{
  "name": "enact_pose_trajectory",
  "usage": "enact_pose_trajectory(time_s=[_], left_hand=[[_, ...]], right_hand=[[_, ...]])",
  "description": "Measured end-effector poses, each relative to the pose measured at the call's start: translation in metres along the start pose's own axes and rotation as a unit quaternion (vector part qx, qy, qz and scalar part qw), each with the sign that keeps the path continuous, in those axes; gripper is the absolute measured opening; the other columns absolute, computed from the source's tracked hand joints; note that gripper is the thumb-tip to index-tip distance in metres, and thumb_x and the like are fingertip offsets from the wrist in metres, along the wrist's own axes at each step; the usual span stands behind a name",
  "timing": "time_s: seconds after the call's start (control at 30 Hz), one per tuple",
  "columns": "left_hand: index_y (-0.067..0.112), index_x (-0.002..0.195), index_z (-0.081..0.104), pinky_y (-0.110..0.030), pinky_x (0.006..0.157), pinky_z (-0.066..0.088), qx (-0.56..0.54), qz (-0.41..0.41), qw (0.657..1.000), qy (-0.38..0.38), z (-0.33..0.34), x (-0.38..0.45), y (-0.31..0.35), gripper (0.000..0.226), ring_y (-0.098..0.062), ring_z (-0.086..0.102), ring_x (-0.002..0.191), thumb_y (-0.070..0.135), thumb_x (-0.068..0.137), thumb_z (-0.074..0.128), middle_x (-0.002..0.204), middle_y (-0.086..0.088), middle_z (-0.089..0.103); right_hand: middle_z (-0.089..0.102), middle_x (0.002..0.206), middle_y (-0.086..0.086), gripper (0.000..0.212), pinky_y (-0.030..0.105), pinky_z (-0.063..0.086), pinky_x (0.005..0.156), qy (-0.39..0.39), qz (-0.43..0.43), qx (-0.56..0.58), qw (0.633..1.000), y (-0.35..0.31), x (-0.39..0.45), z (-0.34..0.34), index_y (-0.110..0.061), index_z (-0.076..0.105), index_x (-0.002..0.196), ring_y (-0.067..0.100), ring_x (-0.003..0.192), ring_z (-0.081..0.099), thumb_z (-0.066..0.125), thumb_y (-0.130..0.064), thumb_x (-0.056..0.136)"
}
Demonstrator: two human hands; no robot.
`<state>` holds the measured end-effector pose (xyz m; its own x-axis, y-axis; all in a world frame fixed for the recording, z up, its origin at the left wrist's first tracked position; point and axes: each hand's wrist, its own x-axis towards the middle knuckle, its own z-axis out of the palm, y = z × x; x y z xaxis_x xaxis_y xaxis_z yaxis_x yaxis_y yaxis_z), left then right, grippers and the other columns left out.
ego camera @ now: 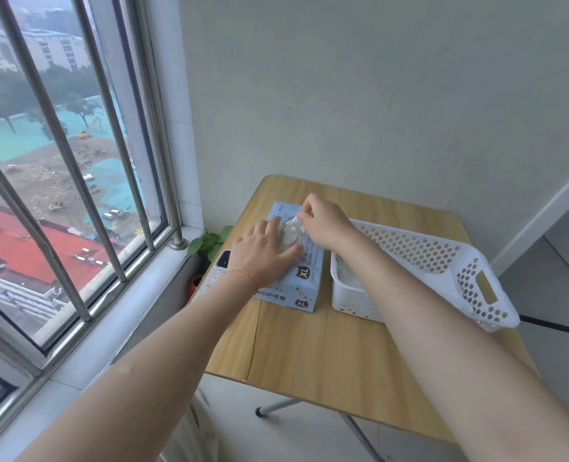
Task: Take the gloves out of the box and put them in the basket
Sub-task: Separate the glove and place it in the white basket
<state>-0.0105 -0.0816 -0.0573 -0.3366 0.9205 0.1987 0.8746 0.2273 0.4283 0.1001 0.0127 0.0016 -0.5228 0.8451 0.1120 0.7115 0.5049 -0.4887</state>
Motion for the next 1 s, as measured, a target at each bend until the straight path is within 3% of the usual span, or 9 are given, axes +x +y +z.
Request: enact_pose_trajectory(time_s=[0.17, 0.27, 0.37, 0.43, 0.53, 0.7, 0.83, 0.93, 1.0], left_hand=[[0.019, 0.153, 0.015, -0.042, 0.104, 0.035, 0.033, 0.004, 0.999, -0.008, -0.001, 0.002, 0.001, 0.094, -0.023, 0.041, 0.133, 0.078, 0.084, 0.039, 0.148, -0.001, 0.041], [0.018, 0.156, 0.010, -0.043, 0.108, 0.035, 0.042, -0.004, 0.999, -0.024, -0.003, 0.005, 0.002, 0.104, -0.024, 0.041, 0.136, 0.081, 0.080, 0.042, 0.152, -0.004, 0.039], [0.021, 0.156, 0.013, -0.046, 0.109, 0.037, -0.026, -0.023, 0.998, -0.057, -0.014, 0.013, 0.002, 0.105, -0.026, 0.042, 0.136, 0.083, 0.077, 0.047, 0.151, -0.006, 0.041], [0.024, 0.151, 0.028, -0.043, 0.105, 0.041, -0.101, -0.023, 0.994, -0.039, -0.021, 0.017, 0.004, 0.093, -0.025, 0.047, 0.130, 0.077, 0.078, 0.054, 0.144, -0.004, 0.048], [0.024, 0.128, 0.055, -0.028, 0.087, 0.043, -0.149, -0.001, 0.988, 0.031, -0.029, 0.018, 0.013, 0.053, -0.018, 0.054, 0.112, 0.053, 0.085, 0.066, 0.125, 0.000, 0.056], [0.019, 0.101, 0.067, -0.024, 0.063, 0.044, -0.141, -0.024, 0.990, 0.017, -0.040, 0.030, 0.023, 0.017, -0.016, 0.059, 0.082, 0.031, 0.090, 0.063, 0.102, -0.001, 0.067], [0.018, 0.088, 0.067, -0.018, 0.057, 0.038, -0.179, -0.033, 0.982, 0.054, -0.054, 0.041, 0.029, 0.008, -0.015, 0.058, 0.078, 0.023, 0.091, 0.062, 0.088, 0.002, 0.067], [0.019, 0.079, 0.064, -0.022, 0.063, 0.045, -0.280, -0.043, 0.958, 0.054, -0.067, 0.047, 0.039, 0.009, -0.017, 0.058, 0.075, 0.019, 0.089, 0.065, 0.078, 0.002, 0.064], [0.017, 0.077, 0.062, -0.030, 0.070, 0.051, -0.393, -0.055, 0.917, 0.030, -0.076, 0.048, 0.049, 0.013, -0.019, 0.058, 0.074, 0.016, 0.089, 0.065, 0.077, -0.001, 0.063]], right_hand=[[0.059, 0.087, 0.001, 0.012, 0.042, 0.056, 0.074, 0.114, 0.002, 0.245, 0.963, -0.014, -0.002, -0.025, -0.016, 0.044, 0.088, 0.023, 0.081, 0.070, 0.044, -0.020, 0.099], [0.058, 0.082, 0.001, 0.014, 0.045, 0.057, 0.073, 0.176, -0.016, 0.280, 0.943, -0.022, -0.005, -0.044, -0.017, 0.043, 0.086, 0.021, 0.066, 0.068, 0.046, -0.020, 0.099], [0.063, 0.088, 0.006, 0.015, 0.046, 0.058, 0.074, 0.162, -0.012, 0.277, 0.947, -0.022, -0.009, -0.050, -0.021, 0.044, 0.083, 0.020, 0.069, 0.069, 0.048, -0.020, 0.098], [0.066, 0.092, 0.010, 0.011, 0.047, 0.058, 0.075, 0.143, 0.001, 0.273, 0.951, -0.019, -0.013, -0.049, -0.019, 0.047, 0.085, 0.020, 0.074, 0.070, 0.048, -0.018, 0.096], [0.067, 0.095, 0.014, 0.008, 0.042, 0.060, 0.073, 0.135, 0.010, 0.277, 0.951, -0.018, -0.018, -0.050, -0.014, 0.049, 0.089, 0.022, 0.076, 0.070, 0.046, -0.016, 0.097], [0.061, 0.088, 0.005, 0.010, 0.043, 0.059, 0.069, 0.167, -0.005, 0.298, 0.940, -0.022, -0.026, -0.062, -0.014, 0.047, 0.090, 0.019, 0.065, 0.068, 0.046, -0.017, 0.099], [0.066, 0.087, 0.001, 0.008, 0.043, 0.058, 0.075, 0.153, 0.012, 0.284, 0.946, -0.014, -0.027, -0.065, -0.021, 0.051, 0.086, 0.022, 0.079, 0.068, 0.048, -0.017, 0.092], [0.064, 0.107, 0.004, 0.021, 0.028, 0.053, 0.069, 0.092, 0.055, 0.263, 0.959, -0.011, -0.031, -0.067, -0.018, 0.054, 0.107, 0.017, 0.086, 0.063, 0.049, -0.014, 0.088], [0.060, 0.111, 0.003, 0.038, 0.023, 0.046, 0.069, 0.031, 0.064, 0.232, 0.970, -0.010, -0.034, -0.067, -0.016, 0.049, 0.125, 0.015, 0.089, 0.059, 0.053, -0.014, 0.087]])
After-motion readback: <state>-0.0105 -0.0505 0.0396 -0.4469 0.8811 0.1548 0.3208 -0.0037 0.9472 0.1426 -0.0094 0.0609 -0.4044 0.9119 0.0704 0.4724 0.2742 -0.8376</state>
